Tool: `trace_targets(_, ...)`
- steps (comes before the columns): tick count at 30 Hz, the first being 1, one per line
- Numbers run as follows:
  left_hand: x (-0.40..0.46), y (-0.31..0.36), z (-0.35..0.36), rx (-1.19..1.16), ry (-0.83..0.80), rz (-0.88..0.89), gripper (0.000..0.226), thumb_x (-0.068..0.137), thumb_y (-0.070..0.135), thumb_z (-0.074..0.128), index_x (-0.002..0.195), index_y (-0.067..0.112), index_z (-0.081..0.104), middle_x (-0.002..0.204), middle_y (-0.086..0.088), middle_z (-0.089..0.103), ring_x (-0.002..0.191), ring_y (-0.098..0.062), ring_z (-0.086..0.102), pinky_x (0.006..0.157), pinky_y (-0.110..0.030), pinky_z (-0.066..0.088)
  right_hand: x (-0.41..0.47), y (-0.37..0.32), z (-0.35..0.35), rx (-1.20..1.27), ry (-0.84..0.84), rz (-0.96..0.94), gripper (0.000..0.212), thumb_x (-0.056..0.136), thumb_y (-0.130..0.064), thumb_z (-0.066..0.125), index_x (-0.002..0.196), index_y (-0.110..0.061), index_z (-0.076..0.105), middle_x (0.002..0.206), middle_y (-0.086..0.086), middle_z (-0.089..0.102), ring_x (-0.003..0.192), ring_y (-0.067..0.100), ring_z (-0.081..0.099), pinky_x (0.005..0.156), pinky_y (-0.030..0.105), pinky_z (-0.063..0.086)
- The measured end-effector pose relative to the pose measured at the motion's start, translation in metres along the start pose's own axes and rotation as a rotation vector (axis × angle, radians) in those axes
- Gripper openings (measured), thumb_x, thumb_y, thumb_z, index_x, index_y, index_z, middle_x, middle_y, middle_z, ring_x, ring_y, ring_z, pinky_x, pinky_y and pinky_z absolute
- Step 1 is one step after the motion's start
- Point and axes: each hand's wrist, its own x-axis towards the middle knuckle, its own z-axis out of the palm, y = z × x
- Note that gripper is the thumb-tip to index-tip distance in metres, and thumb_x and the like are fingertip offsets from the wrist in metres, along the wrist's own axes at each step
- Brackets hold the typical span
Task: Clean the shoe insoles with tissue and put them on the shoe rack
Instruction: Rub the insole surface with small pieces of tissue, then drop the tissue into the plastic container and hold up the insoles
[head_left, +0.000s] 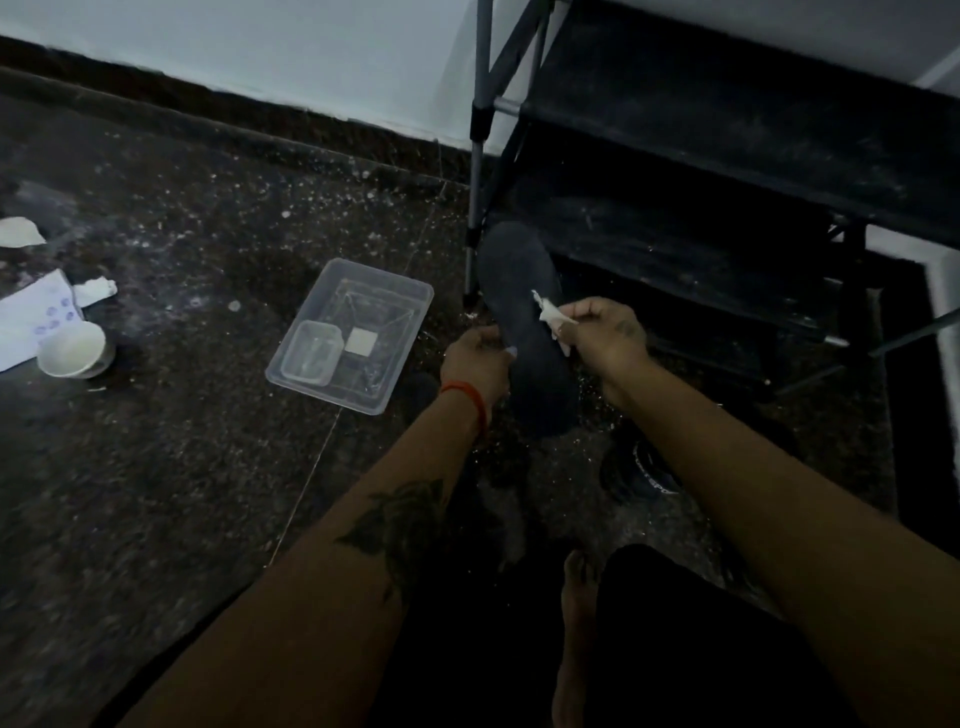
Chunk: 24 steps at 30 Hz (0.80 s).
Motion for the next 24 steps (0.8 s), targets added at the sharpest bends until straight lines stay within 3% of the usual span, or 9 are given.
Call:
trace_targets(4, 0.036, -0.055, 0.008, 0.033, 0.078, -0.115, 0.026, 0.080, 0.001, 0.064, 0.106, 0.004, 0.065, 0.104, -0.022, 0.068, 0.086, -0.034, 0.066, 0.083, -0.048, 0.056, 0.029, 0.045, 0.020, -0.190, -0.065, 0.030, 0.005, 0.080, -0.013, 0.068, 0.081, -0.017, 0.065, 0.085, 0.005, 0.066, 0.077, 0.015, 0.060, 0.065, 0.023, 0.049)
trace_targets(7, 0.061, -0.097, 0.012, 0.051, 0.120, -0.214, 0.025, 0.078, 0.003, 0.066, 0.101, 0.013, 0.067, 0.096, -0.015, 0.070, 0.085, -0.030, 0.066, 0.085, -0.046, 0.056, 0.049, 0.086, 0.035, -0.274, -0.135, 0.025, 0.008, 0.078, -0.011, 0.070, 0.087, -0.011, 0.068, 0.078, 0.001, 0.063, 0.072, 0.012, 0.056, 0.054, 0.009, 0.043)
trace_targets(12, 0.095, -0.144, 0.008, 0.253, 0.150, -0.254, 0.032, 0.077, 0.008, 0.069, 0.109, 0.013, 0.070, 0.110, -0.013, 0.070, 0.102, -0.033, 0.065, 0.091, -0.042, 0.053, 0.072, 0.152, 0.061, -0.400, -0.243, 0.075, 0.016, 0.079, -0.011, 0.069, 0.092, -0.001, 0.069, 0.079, 0.005, 0.061, 0.075, 0.018, 0.054, 0.060, 0.022, 0.040)
trace_targets(14, 0.104, -0.156, 0.007, 0.301, 0.154, -0.269, 0.031, 0.080, 0.008, 0.067, 0.111, 0.013, 0.070, 0.115, -0.013, 0.068, 0.105, -0.033, 0.063, 0.092, -0.041, 0.052, 0.081, 0.174, 0.070, -0.416, -0.252, 0.104, 0.017, 0.080, -0.012, 0.069, 0.093, -0.002, 0.069, 0.072, 0.003, 0.059, 0.066, 0.015, 0.053, 0.055, 0.019, 0.038)
trace_targets(18, 0.120, -0.179, 0.005, 0.394, 0.151, -0.299, 0.029, 0.084, 0.012, 0.064, 0.112, 0.017, 0.069, 0.116, -0.011, 0.067, 0.107, -0.032, 0.062, 0.094, -0.038, 0.051, 0.089, 0.207, 0.085, -0.433, -0.268, 0.151, 0.015, 0.081, -0.015, 0.068, 0.091, -0.003, 0.068, 0.079, 0.009, 0.062, 0.053, 0.006, 0.045, 0.039, 0.007, 0.033)
trace_targets(21, 0.128, -0.192, 0.005, 0.431, 0.143, -0.326, 0.028, 0.083, 0.012, 0.066, 0.111, 0.014, 0.069, 0.116, -0.013, 0.067, 0.105, -0.032, 0.063, 0.093, -0.038, 0.052, 0.093, 0.223, 0.090, -0.440, -0.298, 0.200, 0.005, 0.082, -0.014, 0.066, 0.081, -0.010, 0.064, 0.068, 0.003, 0.056, 0.054, 0.007, 0.044, 0.045, 0.014, 0.037)
trace_targets(24, 0.134, -0.197, 0.004, 0.482, 0.156, -0.360, 0.031, 0.085, 0.015, 0.065, 0.114, 0.005, 0.066, 0.119, -0.016, 0.065, 0.111, -0.031, 0.061, 0.093, -0.036, 0.050, 0.094, 0.234, 0.095, -0.436, -0.300, 0.227, 0.023, 0.082, -0.015, 0.067, 0.064, -0.018, 0.054, 0.060, -0.002, 0.051, 0.054, 0.009, 0.046, 0.045, 0.018, 0.037)
